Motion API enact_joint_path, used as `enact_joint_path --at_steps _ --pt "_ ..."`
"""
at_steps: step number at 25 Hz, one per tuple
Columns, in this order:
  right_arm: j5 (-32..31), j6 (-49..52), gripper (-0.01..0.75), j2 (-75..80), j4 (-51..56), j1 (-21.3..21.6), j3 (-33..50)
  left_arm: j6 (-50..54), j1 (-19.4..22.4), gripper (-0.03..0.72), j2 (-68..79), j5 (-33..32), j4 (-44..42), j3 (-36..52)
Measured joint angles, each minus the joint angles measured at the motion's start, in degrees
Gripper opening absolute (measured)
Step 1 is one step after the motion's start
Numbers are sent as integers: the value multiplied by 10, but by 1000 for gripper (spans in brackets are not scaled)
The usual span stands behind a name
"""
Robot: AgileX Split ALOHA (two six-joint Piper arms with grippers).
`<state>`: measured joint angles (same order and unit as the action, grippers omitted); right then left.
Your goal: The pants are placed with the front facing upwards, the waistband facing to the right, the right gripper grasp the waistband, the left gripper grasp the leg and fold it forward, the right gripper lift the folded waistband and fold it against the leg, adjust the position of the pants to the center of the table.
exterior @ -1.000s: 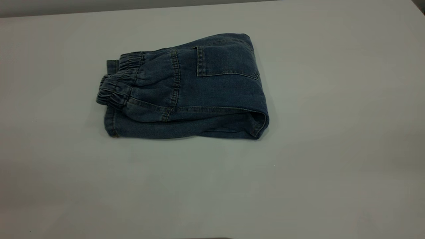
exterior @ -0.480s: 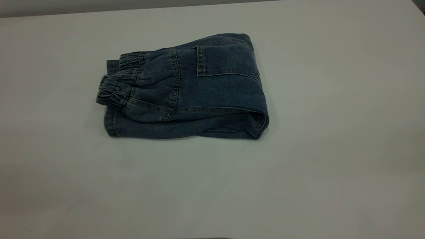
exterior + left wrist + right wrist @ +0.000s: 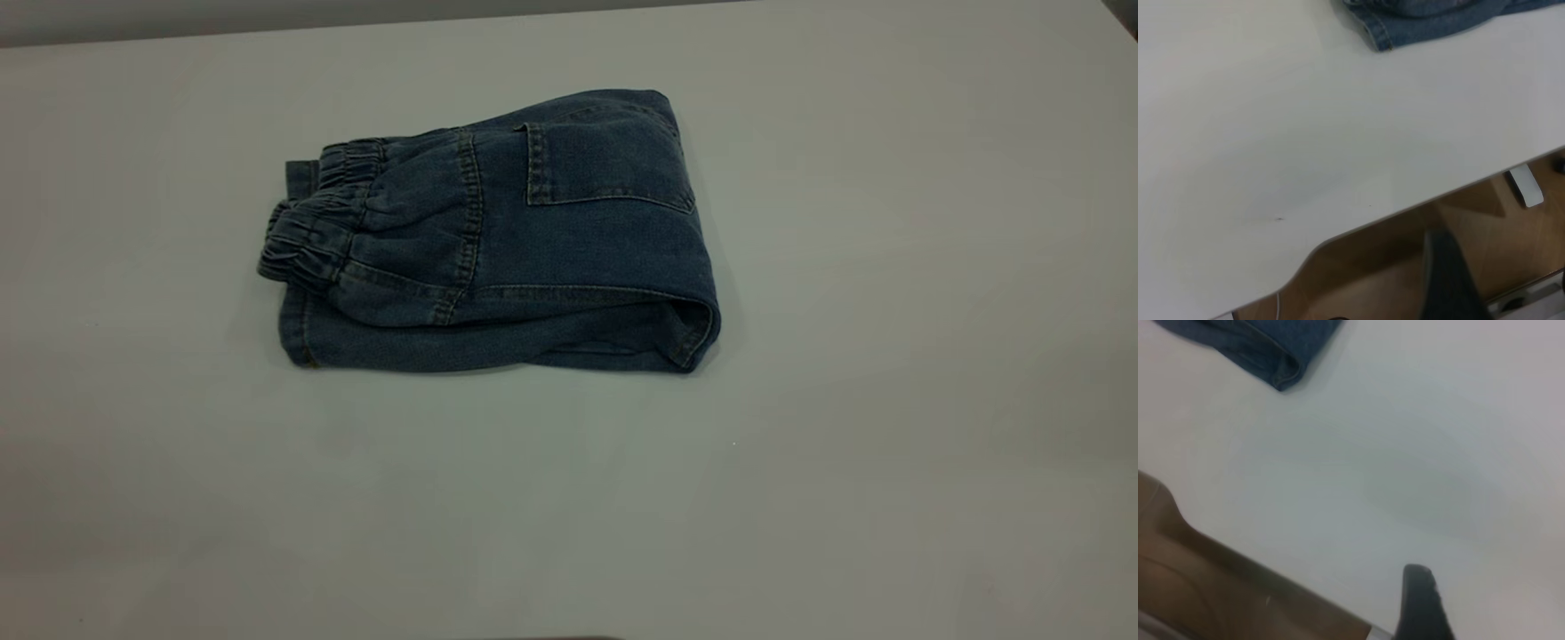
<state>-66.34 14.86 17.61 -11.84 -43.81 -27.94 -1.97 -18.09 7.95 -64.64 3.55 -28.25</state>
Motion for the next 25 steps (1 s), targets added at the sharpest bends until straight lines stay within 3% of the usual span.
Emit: enact_joint_path --at_steps 2,4,8,11,16,25 --pt "0 0 425 -8 4 33 0 0 0 357 0 0 0 0" --pt "0 0 425 -17 7 113 0 -1 11 357 0 0 0 0" --pt "-2 0 425 -44 9 282 0 -2 83 357 0 0 0 0" --pt "-4 0 425 -74 9 355 0 -3 143 357 0 0 0 0" --pt "-6 0 425 -157 10 382 0 -4 198 357 -2 0 0 0" --pt "-13 0 425 -182 11 387 -1 -4 204 356 -85 -1 0 0"
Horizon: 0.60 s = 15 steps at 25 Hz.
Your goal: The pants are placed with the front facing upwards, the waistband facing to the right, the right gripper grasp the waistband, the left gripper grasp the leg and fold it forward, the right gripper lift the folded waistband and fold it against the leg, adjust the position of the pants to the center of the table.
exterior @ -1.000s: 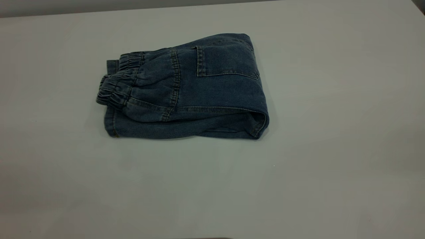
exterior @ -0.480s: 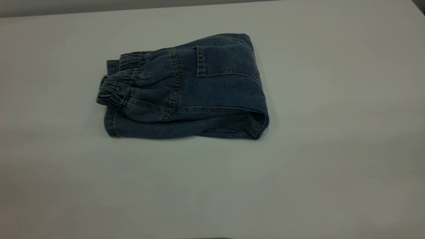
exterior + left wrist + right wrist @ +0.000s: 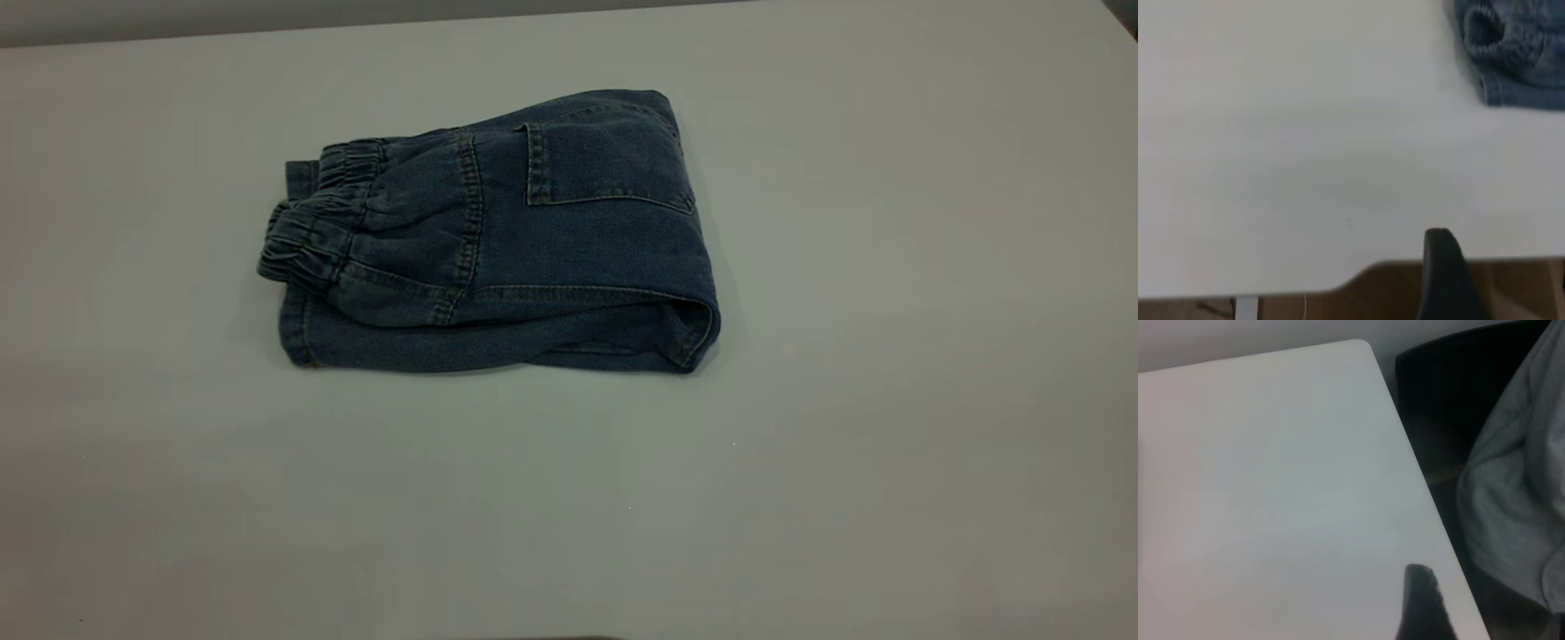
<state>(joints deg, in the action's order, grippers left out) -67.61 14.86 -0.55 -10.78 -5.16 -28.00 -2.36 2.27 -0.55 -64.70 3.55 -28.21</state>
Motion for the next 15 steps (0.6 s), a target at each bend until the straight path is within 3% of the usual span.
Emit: enact_joint_path --at_steps 15 --pt "0 0 425 0 2 1 0 0 -3 356 -5 0 0 1"
